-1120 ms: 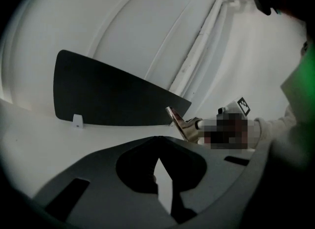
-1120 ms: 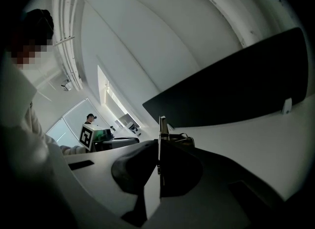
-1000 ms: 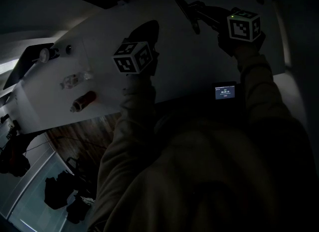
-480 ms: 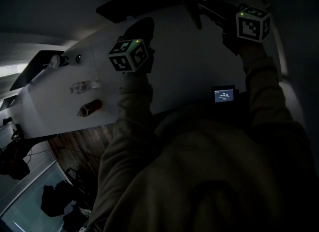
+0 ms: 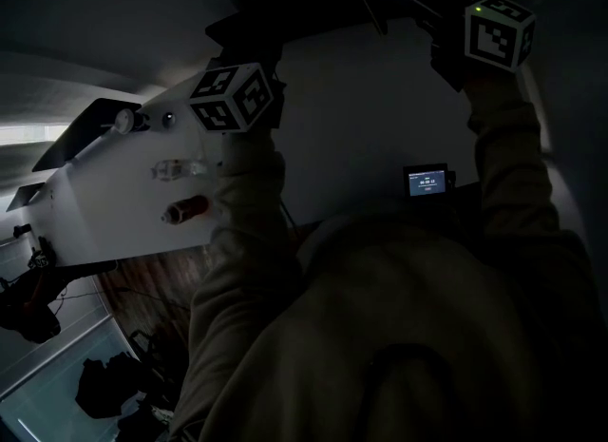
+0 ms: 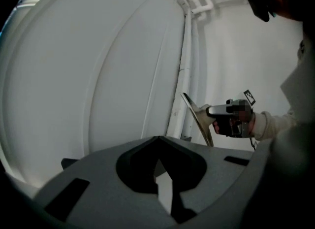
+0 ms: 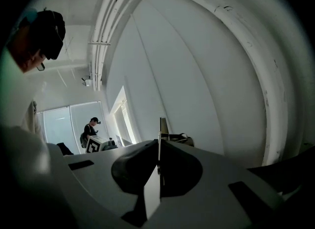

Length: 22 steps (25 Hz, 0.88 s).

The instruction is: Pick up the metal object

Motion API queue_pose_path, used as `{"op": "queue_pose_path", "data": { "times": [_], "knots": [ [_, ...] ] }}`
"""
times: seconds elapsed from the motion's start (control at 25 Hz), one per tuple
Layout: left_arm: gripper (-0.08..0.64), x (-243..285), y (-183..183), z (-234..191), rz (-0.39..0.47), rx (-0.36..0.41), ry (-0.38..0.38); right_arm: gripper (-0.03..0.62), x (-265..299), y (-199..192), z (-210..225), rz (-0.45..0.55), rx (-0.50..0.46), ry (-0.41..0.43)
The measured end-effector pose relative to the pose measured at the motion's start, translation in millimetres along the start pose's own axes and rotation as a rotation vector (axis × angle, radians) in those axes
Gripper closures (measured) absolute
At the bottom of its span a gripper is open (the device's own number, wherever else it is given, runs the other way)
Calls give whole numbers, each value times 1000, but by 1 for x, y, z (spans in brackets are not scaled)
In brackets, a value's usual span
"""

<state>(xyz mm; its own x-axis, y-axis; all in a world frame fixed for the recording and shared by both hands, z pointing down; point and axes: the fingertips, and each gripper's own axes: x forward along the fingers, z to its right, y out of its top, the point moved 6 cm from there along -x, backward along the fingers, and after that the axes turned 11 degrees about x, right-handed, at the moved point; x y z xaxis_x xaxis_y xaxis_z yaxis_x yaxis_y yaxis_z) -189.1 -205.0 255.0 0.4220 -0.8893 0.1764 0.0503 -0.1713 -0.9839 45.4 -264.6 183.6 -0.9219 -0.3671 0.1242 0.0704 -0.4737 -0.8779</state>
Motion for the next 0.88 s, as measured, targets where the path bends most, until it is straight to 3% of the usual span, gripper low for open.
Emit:
{"op": "queue_pose_path", "data": {
  "times": [0.48,0.72,0.88],
  "knots": [
    [555,-30,105,-5,130,96,33,569,-8,86,-81,97,-186,54],
    [555,-24,78,7,137,124,18,569,-11,52,-66,112,-193,49],
    [555,-25,86,12,129,131,27,569,-11,53,-71,105,-202,37]
  ]
}}
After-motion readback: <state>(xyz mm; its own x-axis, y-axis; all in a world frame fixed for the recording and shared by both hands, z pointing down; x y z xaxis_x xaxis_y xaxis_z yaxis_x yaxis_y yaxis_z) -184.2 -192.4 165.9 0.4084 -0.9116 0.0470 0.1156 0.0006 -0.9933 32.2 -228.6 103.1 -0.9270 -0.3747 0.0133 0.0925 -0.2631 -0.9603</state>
